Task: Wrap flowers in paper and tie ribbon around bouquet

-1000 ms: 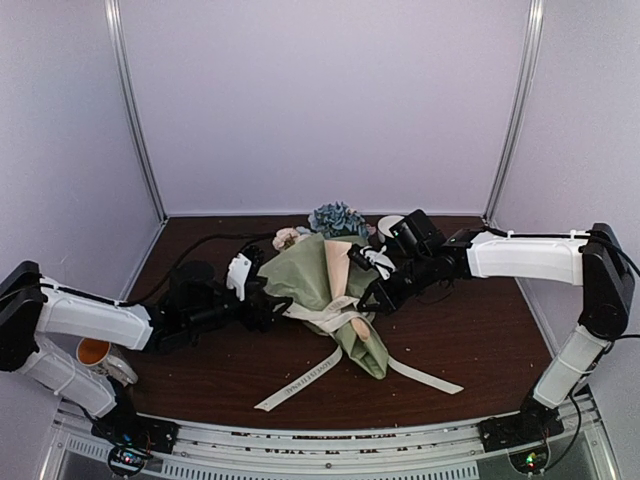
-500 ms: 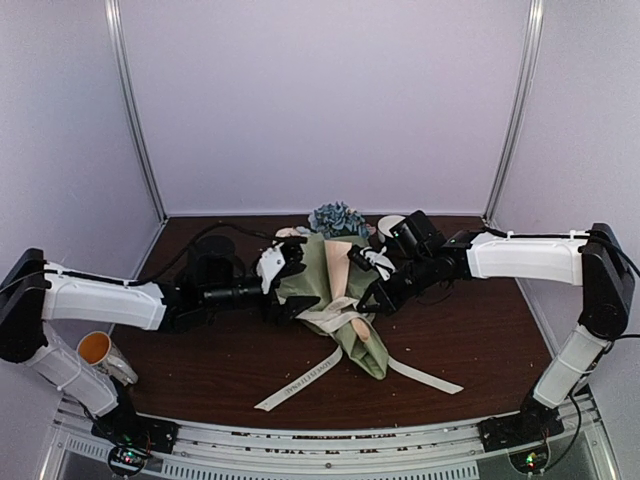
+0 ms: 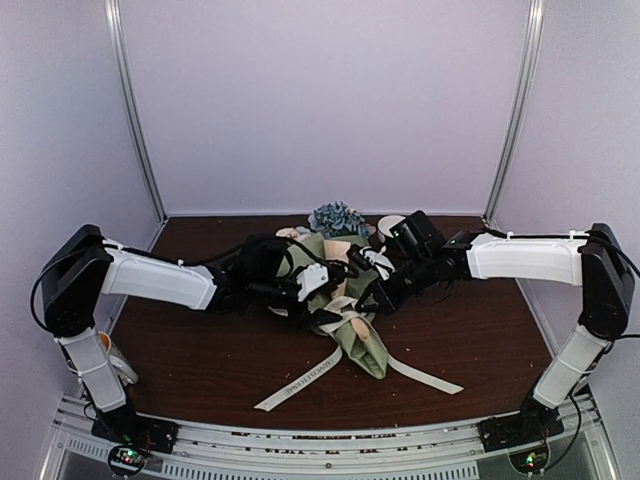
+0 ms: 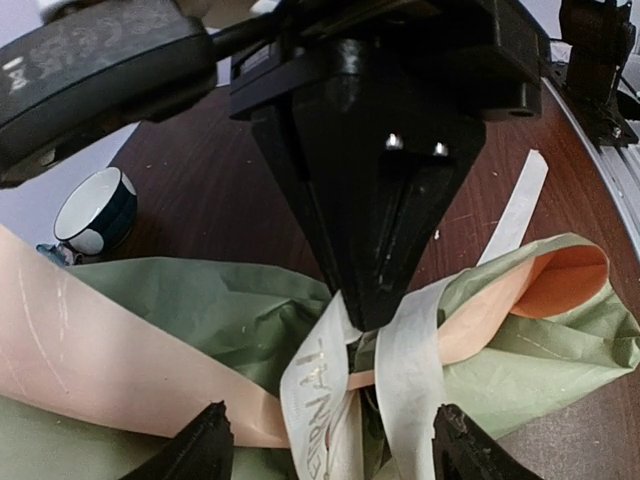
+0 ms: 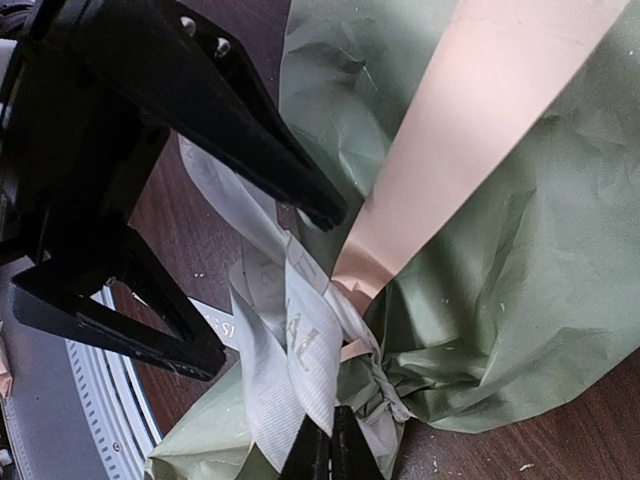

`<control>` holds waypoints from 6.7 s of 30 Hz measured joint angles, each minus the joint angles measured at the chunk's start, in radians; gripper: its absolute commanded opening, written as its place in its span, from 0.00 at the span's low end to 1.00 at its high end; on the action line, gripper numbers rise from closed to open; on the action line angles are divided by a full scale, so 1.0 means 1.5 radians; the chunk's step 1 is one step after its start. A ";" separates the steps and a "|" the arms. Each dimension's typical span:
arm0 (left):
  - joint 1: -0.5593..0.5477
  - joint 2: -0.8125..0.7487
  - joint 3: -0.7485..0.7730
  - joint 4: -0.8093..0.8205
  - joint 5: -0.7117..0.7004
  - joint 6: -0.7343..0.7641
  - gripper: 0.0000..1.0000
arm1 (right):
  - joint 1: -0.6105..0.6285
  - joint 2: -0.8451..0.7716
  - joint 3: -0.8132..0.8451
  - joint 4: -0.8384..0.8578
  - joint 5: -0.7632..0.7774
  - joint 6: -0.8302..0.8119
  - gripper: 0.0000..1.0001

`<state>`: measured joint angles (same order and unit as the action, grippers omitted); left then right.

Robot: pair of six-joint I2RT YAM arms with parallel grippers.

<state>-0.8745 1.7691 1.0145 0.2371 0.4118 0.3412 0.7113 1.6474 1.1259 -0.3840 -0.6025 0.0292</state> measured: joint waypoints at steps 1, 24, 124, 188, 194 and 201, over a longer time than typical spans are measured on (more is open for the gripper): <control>-0.002 0.007 0.006 -0.005 0.000 0.006 0.68 | 0.000 0.000 0.000 0.000 -0.001 0.000 0.00; -0.022 0.056 0.040 -0.055 -0.069 0.033 0.00 | 0.000 0.000 -0.003 0.010 -0.016 0.006 0.03; -0.036 -0.006 -0.003 -0.111 -0.268 0.039 0.60 | -0.044 0.154 0.112 0.068 -0.149 0.086 0.23; 0.040 -0.066 -0.052 -0.207 -0.247 0.041 0.75 | -0.023 0.143 0.096 0.035 -0.086 0.073 0.00; 0.043 -0.040 -0.053 -0.209 -0.273 0.042 0.31 | -0.023 0.126 0.095 0.045 -0.079 0.078 0.00; 0.047 -0.042 -0.062 -0.194 -0.267 0.030 0.00 | -0.033 0.089 0.055 0.060 -0.044 0.096 0.00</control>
<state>-0.8047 1.7065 0.9218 -0.0536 0.0113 0.3859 0.6621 1.7813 1.2091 -0.2943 -0.6682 0.1730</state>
